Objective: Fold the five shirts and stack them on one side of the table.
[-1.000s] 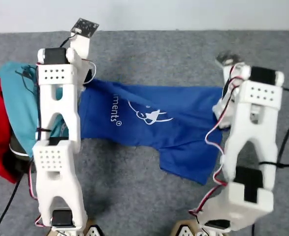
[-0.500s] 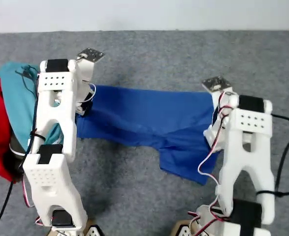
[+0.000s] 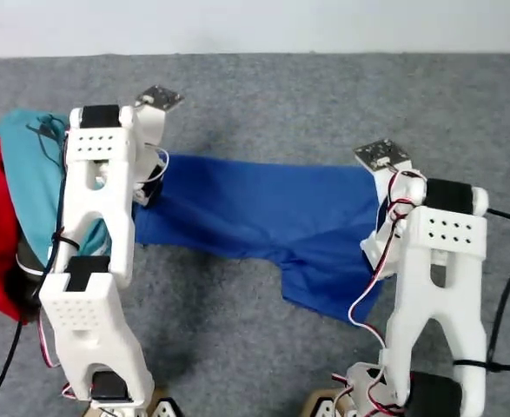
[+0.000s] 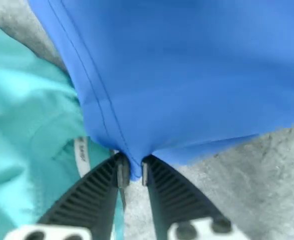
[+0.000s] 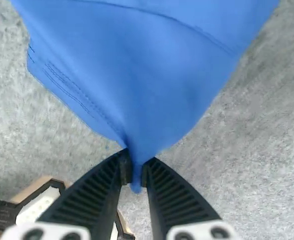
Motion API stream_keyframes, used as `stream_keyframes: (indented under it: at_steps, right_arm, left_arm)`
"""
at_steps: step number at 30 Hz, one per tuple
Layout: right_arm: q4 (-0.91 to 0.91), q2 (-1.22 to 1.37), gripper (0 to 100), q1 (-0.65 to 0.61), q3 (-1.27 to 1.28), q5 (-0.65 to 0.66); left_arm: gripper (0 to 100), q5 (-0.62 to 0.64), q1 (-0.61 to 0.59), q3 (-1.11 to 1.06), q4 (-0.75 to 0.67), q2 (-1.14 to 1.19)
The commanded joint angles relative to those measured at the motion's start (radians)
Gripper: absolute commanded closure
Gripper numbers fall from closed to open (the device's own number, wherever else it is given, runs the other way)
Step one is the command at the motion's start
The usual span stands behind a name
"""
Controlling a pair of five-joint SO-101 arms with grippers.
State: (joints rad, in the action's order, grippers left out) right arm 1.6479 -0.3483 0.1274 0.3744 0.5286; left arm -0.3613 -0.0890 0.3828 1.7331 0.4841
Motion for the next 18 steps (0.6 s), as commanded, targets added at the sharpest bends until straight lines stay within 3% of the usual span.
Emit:
stream_keyframes:
  at_steps: [1, 18]
  right_arm:
    - [0.005, -0.030, 98.8, -0.004, 0.018, 0.015]
    - [-0.131, -0.028, 98.4, -0.005, 0.219, 0.060]
  left_arm:
    - [99, 0.006, 0.012, -0.082, 0.021, -0.112]
    - [98, 0.006, 0.005, -0.200, -0.029, -0.124]
